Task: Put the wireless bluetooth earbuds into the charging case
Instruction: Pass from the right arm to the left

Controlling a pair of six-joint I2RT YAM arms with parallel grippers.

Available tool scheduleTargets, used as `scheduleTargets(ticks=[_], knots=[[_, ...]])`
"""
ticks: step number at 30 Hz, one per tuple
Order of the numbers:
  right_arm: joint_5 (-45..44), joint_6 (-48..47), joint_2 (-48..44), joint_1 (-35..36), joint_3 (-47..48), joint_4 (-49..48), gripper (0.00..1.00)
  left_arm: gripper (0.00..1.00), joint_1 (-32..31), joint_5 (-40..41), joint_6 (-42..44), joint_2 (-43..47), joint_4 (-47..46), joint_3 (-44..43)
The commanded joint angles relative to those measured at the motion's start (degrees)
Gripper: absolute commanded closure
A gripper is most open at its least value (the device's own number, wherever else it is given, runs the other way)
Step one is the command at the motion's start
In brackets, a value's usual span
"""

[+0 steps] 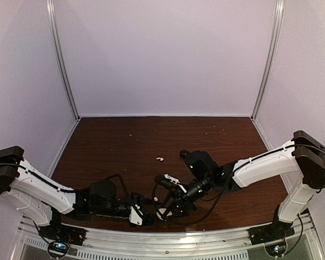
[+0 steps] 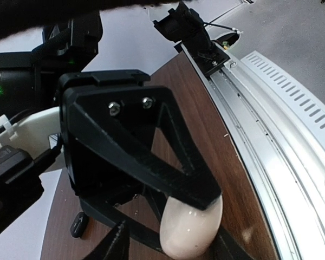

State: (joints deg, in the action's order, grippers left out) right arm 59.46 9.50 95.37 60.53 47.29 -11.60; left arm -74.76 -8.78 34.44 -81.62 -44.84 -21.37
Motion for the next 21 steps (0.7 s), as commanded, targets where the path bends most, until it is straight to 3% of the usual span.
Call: scheduleTargets(ticks=[1,10,16,21], knots=[[2.2,-0.5,0.9,0.4,1.9,-0.4,0.53,0.57,-0.9,-0.4,1.5,-0.1,1.3,-2.1],[3.2,-2.4,0.9,0.4,2.6,1.4,0.53,0.86,-1.0,-0.6,1.0,0.0,3.8,-3.2],[0.1,-6.6,-1.9,-0.5,3.3,5.8,0.29,0.96,-1.0,-1.3,-2.7,1.2,6.9,-4.2],[-5.1,-8.7,-8.6,-3.0,2.2,7.4,0.22,0.99,-1.0,-2.9,-7.7,2.5,14.0,-7.2]])
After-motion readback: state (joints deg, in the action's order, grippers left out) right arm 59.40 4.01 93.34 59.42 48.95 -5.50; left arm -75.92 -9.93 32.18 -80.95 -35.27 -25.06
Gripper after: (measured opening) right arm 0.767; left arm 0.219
